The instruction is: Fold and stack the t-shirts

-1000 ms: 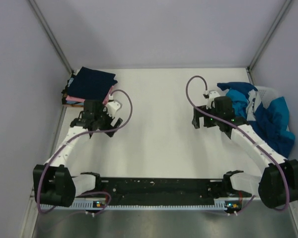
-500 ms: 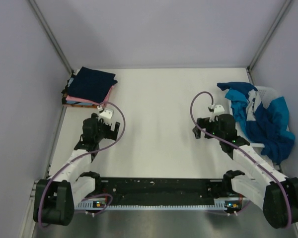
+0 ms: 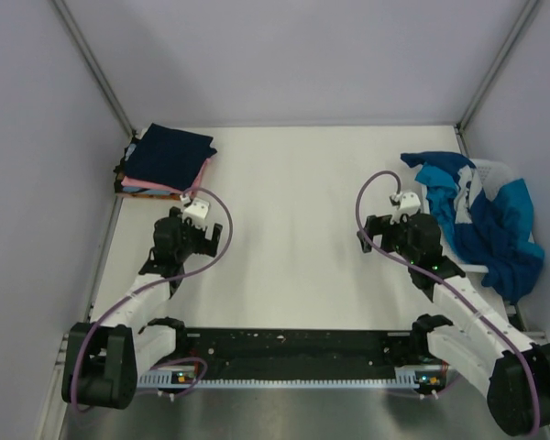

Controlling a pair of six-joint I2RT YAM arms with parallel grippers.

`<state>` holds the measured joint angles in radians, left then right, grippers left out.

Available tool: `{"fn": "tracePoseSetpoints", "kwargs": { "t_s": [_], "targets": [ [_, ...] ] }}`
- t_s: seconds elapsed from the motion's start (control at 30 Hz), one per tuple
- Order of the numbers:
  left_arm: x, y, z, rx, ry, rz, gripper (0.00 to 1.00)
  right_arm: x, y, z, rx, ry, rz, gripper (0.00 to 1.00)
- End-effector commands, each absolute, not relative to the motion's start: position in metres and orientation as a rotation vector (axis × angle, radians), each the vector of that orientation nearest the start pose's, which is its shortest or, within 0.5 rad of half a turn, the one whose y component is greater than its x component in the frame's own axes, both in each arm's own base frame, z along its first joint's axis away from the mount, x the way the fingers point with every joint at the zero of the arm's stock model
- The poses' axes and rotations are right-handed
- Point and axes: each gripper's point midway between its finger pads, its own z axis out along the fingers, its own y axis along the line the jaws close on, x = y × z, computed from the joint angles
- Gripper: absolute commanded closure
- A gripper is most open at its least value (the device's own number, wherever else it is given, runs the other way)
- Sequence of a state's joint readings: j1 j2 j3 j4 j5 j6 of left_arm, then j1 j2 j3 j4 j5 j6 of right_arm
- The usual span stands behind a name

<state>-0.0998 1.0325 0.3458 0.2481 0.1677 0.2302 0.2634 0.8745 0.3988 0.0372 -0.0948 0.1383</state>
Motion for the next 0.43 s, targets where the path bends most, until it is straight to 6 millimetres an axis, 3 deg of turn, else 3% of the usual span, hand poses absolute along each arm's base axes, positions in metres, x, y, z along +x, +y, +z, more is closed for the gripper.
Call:
{"fn": "tracePoseSetpoints", "kwargs": {
  "t_s": [0.0,0.4],
  "targets": [
    [0.3228,-0.0521,0.1009,0.428,1.894,-0.081,0.01,0.2937,0.0987,0.1269,-0.186,1.955,0.339,0.01],
    [0.3235,-0.0493,0.0990,0.408,1.907,-0.068,0.01,0.2934,0.0994,0.1273,-0.190,1.953,0.343,0.01]
  ]
}}
